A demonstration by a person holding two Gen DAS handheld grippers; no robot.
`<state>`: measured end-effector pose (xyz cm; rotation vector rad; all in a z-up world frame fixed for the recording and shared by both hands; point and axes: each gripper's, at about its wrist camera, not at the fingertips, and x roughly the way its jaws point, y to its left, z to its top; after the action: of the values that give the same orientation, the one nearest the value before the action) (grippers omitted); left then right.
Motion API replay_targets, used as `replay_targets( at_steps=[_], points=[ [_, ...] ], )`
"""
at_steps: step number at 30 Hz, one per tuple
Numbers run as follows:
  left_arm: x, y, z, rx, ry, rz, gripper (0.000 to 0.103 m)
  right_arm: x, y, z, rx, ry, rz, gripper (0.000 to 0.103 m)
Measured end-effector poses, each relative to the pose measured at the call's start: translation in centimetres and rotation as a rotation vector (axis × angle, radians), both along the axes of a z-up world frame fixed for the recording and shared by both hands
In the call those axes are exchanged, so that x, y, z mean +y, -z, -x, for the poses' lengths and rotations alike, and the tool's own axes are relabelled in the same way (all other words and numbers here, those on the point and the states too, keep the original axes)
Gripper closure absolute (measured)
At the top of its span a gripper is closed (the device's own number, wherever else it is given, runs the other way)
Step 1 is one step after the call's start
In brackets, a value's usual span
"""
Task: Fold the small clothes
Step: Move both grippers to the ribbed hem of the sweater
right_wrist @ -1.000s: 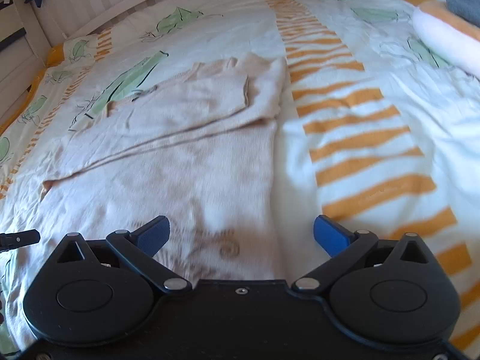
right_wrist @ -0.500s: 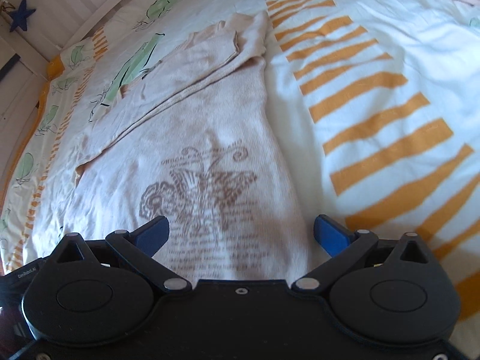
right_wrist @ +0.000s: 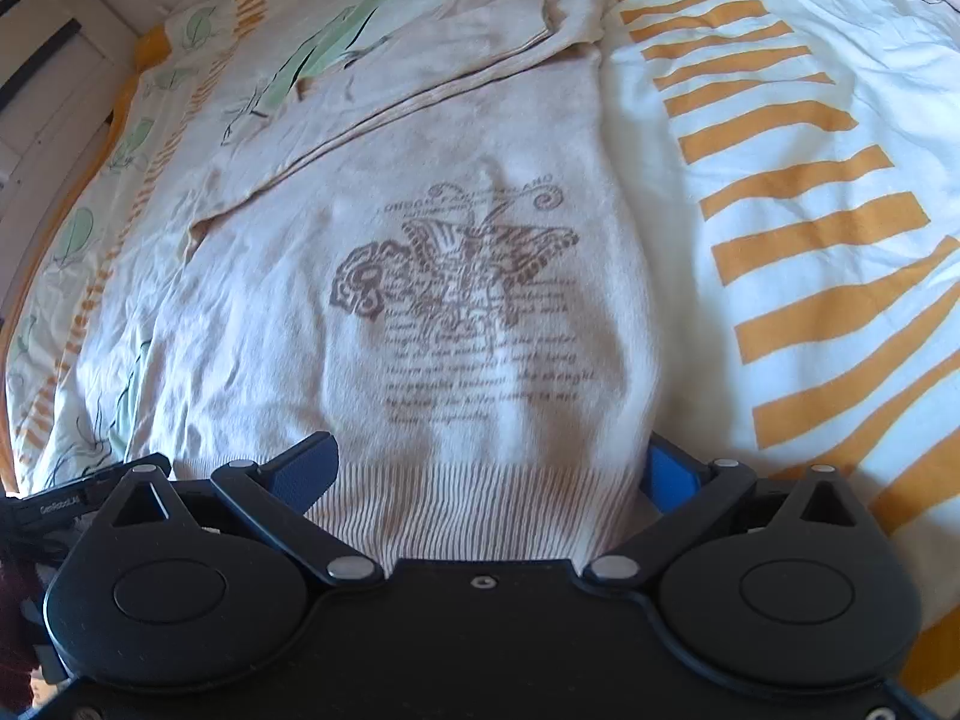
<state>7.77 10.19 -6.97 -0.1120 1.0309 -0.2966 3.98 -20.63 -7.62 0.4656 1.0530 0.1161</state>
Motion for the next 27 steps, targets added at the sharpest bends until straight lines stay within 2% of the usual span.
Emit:
replay_targets(
  at_steps=[3,21,24,26,27],
  points=[
    [-0.1,0.2,-0.2,0.005,0.009,0.002,0.001,0.3,-0.1,0.3,0.006,-0.034,0.014,0.0],
    [0.5,0.4,-0.2,0.007,0.004,0.033,0.004,-0.1,0.2,0.2,0.003,-0.046,-0.023,0.0],
    [0.7,0.2,0.0,-0.004,-0.012,0.03,0.017,0.0,0.3,0.2,0.002,-0.054,-0.023,0.0],
    [1.0,0.0,0.1,-0.012,-0.032,0.032,0.037,0.0,0.3,0.2,0.001,-0.057,-0.023,0.001],
    [1.2,0.0,0.1,-0.013,-0.043,0.037,0.042,-0.1,0.3,0.2,0.001,-0.054,-0.023,0.004]
  ],
)
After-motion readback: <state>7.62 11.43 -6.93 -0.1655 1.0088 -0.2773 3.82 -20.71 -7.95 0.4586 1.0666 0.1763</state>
